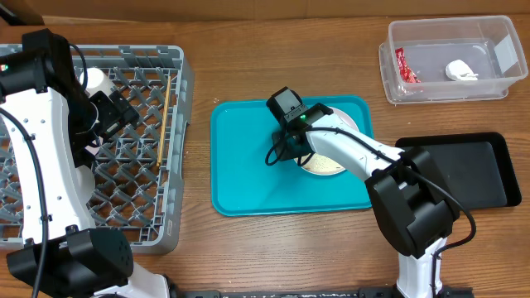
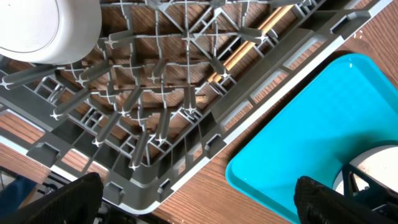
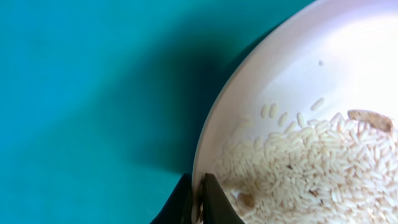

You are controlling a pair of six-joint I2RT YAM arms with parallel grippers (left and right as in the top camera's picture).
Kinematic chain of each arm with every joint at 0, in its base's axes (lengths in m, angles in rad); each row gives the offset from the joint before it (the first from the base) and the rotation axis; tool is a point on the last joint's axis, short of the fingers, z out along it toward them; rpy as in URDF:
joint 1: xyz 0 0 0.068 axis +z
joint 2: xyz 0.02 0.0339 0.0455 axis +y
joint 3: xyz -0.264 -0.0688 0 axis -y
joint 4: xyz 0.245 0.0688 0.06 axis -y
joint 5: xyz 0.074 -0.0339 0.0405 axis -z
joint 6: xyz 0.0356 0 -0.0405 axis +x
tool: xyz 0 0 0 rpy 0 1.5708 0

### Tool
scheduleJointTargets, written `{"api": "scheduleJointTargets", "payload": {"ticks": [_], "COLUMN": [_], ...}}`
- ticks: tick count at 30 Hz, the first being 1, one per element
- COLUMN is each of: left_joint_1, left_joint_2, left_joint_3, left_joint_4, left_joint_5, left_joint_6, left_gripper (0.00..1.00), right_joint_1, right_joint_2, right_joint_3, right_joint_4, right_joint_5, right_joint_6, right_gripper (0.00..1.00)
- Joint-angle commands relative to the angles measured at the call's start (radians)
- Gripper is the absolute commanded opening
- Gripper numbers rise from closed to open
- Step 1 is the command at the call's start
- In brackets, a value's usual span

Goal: Sort waste into correct bins and load items into the dishwasher
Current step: 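Grip the plate rim with the right gripper and lift it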

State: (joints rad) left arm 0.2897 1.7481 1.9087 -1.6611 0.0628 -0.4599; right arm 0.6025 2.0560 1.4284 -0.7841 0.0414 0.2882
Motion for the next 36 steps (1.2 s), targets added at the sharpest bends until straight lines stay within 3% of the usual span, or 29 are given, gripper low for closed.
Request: {"api": "scheduleJointTargets", "payload": {"ticks": [1, 14, 25, 36], "left_joint_1": [0.004, 0.004, 0.004, 0.004], "left_joint_2": [-0.015, -0.015, -0.015, -0.015], "left_joint_3": [-0.003, -0.003, -0.003, -0.003], "left_joint_4": [-0.002, -0.002, -0.002, -0.002], "left_joint_5": [-0.011, -0.011, -0.011, -0.011], "left_joint_6": [0.019, 0.019, 0.019, 0.019], "left_gripper": [1.00, 1.00, 1.00, 1.00], "right_joint_1": [0.008, 0.027, 0.027, 0.021], "right_joint_2": [0.031, 0.031, 0.031, 0.031], "right_joint_3": [0.014, 0.146, 0.170, 0.372], "right_joint_4": [-0.066, -0.330, -0.401, -0.580], "right_joint_5": [-0.024, 0.247, 0.286, 0.323], "right_joint_6": [0.026, 0.087, 0.149, 0.228], "right_gripper": [0.04, 0.04, 0.04, 0.04]}}
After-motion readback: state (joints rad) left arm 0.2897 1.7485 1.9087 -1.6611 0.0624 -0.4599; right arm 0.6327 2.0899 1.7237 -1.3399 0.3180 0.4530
